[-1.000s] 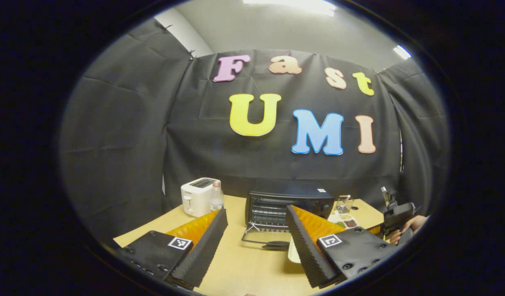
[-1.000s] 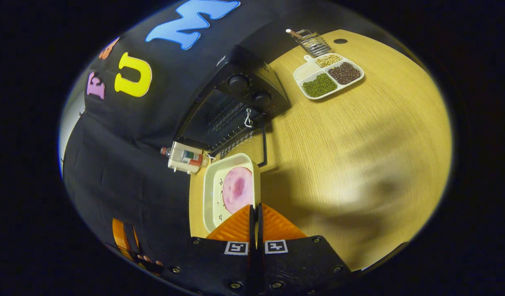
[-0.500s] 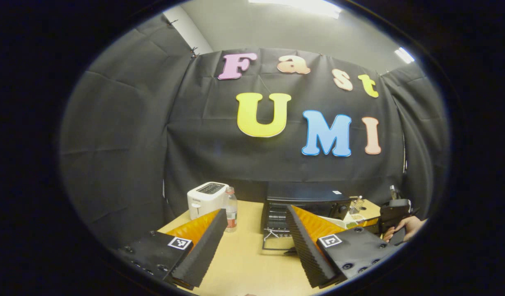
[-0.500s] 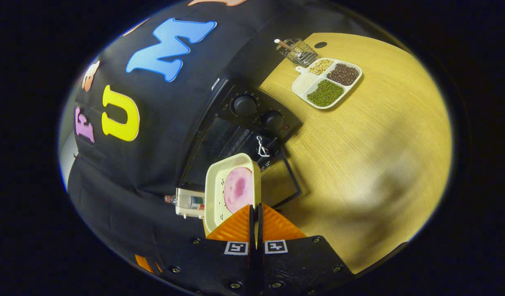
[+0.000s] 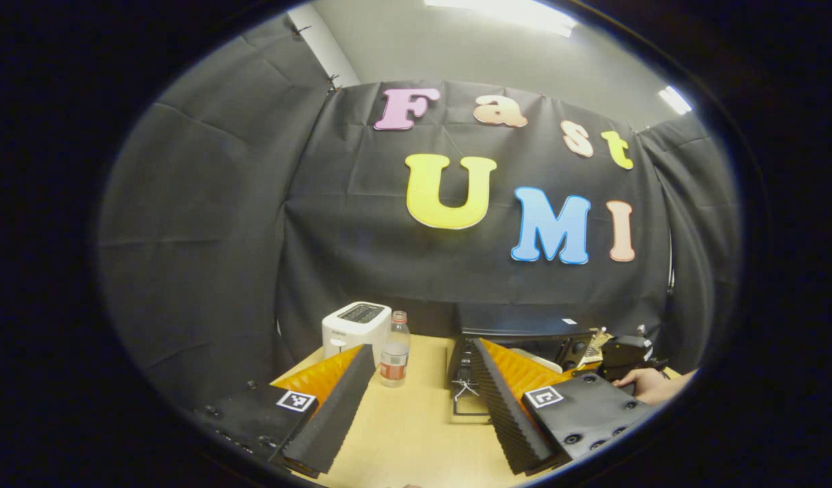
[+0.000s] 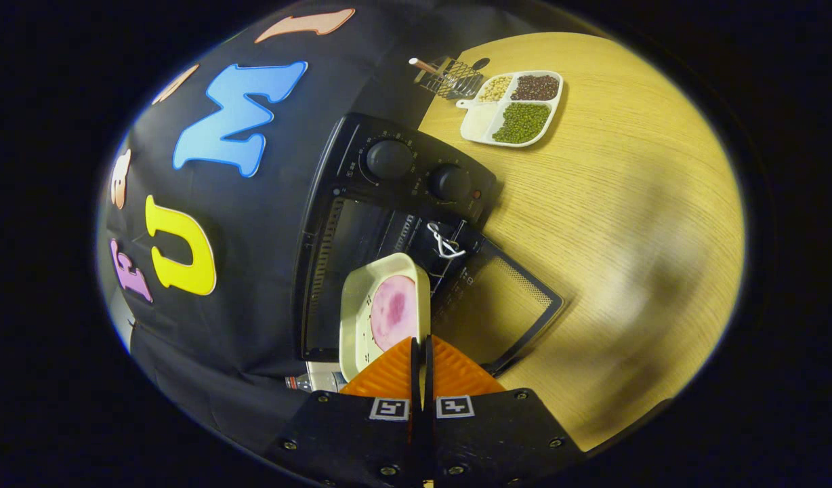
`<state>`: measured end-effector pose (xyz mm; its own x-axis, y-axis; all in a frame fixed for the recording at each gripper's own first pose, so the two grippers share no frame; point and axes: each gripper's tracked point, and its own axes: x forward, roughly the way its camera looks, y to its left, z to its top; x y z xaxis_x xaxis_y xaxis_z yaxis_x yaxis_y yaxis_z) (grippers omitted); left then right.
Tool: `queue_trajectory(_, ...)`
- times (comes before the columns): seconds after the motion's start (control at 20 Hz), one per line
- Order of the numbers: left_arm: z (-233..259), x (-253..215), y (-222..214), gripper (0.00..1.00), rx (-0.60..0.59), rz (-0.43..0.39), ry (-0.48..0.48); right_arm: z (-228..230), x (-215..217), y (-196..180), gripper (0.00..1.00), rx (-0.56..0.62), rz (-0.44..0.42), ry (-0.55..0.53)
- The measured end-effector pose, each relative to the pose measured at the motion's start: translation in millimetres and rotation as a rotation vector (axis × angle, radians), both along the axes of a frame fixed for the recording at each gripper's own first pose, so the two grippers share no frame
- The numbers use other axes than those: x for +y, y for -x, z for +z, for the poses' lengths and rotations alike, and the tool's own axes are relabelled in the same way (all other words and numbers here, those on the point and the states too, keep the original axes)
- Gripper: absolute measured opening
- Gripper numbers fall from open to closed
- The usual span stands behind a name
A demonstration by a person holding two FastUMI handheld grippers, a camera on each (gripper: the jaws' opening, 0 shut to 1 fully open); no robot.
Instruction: Open the electric oven with the left hand, put the food in, and close the electric oven.
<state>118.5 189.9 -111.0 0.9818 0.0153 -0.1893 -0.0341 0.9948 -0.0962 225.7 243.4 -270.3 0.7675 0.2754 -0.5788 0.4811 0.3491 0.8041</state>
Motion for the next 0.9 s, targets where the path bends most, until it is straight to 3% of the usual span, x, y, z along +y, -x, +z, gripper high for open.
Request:
queue_trajectory(0.1, -1.9, 13.6, 3.4, 1.00, 0.011, 0.016, -0.019, -4.3, -1.6, -14.4, 0.01, 0.004, -0.072, 0.005)
queue_trajectory(0.2, -3.0, 28.5, 9.2, 0.92, 0.020, 0.044, -0.026, -8.3, 0.7, -28.5, 0.01, 0.014, -0.121, -0.012)
queue_trajectory(0.3, -4.1, 38.6, 12.8, 1.00, 0.025, 0.068, -0.016, -6.7, 5.3, -43.2, 0.00, 0.000, -0.171, -0.052)
queue_trajectory(0.35, -4.6, 42.1, 13.2, 0.92, 0.030, 0.075, -0.016, -6.8, 6.5, -50.7, 0.00, -0.007, -0.198, -0.062)
queue_trajectory(0.4, -7.9, 44.8, 14.5, 1.00, 0.037, 0.080, -0.022, -6.8, 7.0, -55.9, 0.01, -0.011, -0.225, -0.068)
queue_trajectory(0.45, -9.3, 49.2, 15.0, 0.92, 0.042, 0.085, -0.033, -7.4, 8.2, -61.2, 0.01, -0.010, -0.246, -0.071)
queue_trajectory(0.5, -9.4, 53.1, 15.6, 0.95, 0.046, 0.090, -0.042, -8.4, 10.6, -66.7, 0.01, -0.009, -0.262, -0.078)
queue_trajectory(0.65, -11.9, 62.4, 15.5, 1.00, 0.056, 0.105, -0.046, -12.4, 22.7, -78.2, 0.01, 0.003, -0.267, -0.109)
queue_trajectory(0.7, -14.5, 62.6, 14.4, 0.92, 0.061, 0.108, -0.043, -13.2, 27.2, -79.9, 0.01, 0.004, -0.265, -0.122)
queue_trajectory(0.8, -19.6, 61.0, 9.4, 0.92, 0.069, 0.105, -0.034, -10.7, 27.6, -86.3, 0.04, -0.017, -0.272, -0.156)
queue_trajectory(0.85, -21.7, 58.8, 7.0, 1.00, 0.072, 0.100, -0.035, -8.9, 33.3, -90.2, 0.07, -0.035, -0.267, -0.170)
queue_trajectory(0.9, -22.6, 56.4, 3.4, 1.00, 0.073, 0.095, -0.037, -5.2, 41.7, -88.2, 0.10, -0.048, -0.248, -0.188)
